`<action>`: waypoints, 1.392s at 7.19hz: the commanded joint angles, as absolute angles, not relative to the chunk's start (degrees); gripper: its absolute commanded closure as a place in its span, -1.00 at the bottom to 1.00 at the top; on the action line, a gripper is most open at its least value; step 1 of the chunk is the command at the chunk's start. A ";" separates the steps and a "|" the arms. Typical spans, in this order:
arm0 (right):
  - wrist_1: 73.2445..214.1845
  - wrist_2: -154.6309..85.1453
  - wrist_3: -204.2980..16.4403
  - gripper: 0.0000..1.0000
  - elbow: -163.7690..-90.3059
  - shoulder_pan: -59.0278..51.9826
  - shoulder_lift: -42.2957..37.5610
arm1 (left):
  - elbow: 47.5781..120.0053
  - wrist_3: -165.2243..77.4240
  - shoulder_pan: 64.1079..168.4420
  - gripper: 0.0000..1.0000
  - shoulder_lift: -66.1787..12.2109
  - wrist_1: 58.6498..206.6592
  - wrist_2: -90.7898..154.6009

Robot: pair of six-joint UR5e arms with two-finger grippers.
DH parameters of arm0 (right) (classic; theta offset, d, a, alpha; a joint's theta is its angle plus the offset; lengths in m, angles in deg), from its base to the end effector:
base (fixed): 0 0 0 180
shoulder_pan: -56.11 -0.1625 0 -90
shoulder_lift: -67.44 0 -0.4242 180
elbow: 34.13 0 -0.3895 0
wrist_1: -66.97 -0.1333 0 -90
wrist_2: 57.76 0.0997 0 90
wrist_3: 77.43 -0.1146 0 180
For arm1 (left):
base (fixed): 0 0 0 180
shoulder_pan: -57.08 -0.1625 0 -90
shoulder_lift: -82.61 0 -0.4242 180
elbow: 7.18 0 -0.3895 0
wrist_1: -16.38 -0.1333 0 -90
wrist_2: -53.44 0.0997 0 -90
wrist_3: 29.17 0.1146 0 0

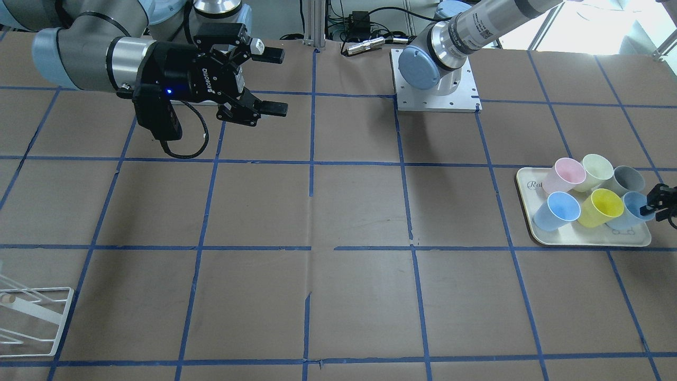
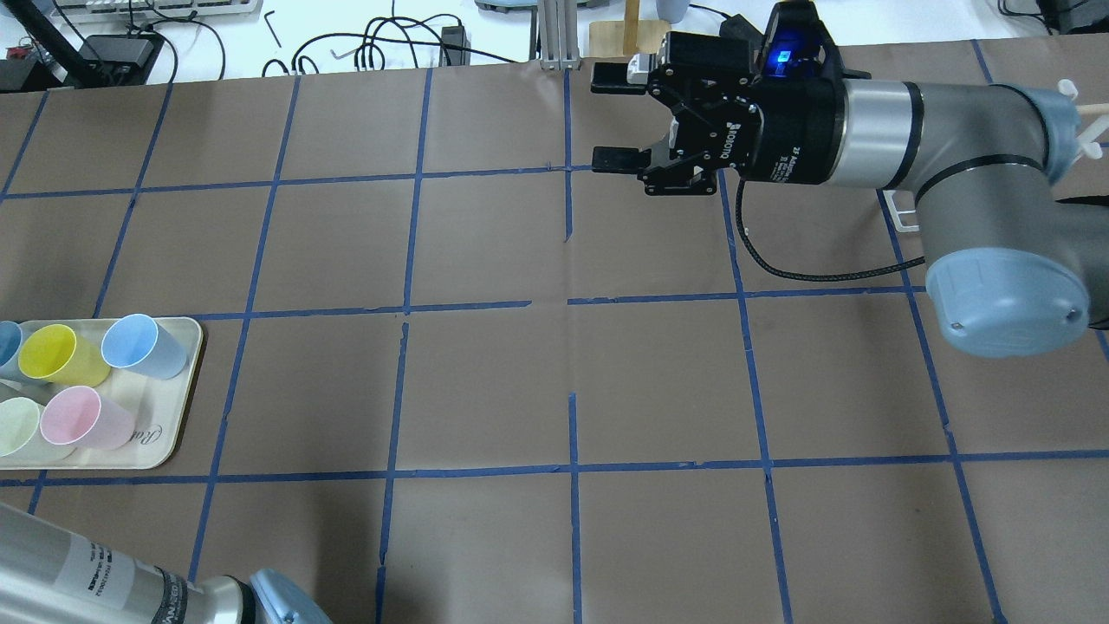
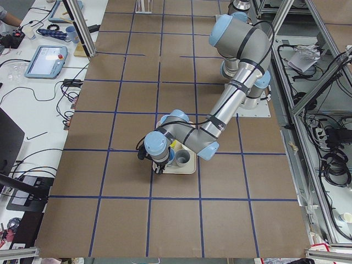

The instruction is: Transfer IKEA cup to right arm and place on rack

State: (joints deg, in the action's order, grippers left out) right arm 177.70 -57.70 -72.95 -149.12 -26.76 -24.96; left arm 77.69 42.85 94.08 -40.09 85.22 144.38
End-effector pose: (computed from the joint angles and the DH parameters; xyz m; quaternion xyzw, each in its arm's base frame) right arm 0.1912 -0.4689 0.4336 0.0278 0.7062 -0.0601 0.7049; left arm 0.4486 -0.5026 0.2142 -0.1654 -0.9846 -0.0331 0.0458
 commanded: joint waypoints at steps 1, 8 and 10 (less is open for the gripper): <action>177.71 -57.68 -72.34 -1.00 -149.18 -26.68 -24.93 | 77.72 42.90 94.08 1.00 -39.82 85.81 144.41; 177.62 -56.89 -73.03 -1.00 -149.18 -26.42 -24.76 | 69.94 44.83 94.17 1.00 -35.27 100.05 138.45; 177.53 -56.71 -73.03 -1.00 -149.09 -26.42 -24.67 | 64.99 44.83 94.69 1.00 -33.15 116.50 128.82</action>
State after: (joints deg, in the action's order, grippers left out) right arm 177.57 -56.85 -73.03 -149.16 -26.43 -24.72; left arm 67.66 44.83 94.39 -34.63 106.92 134.58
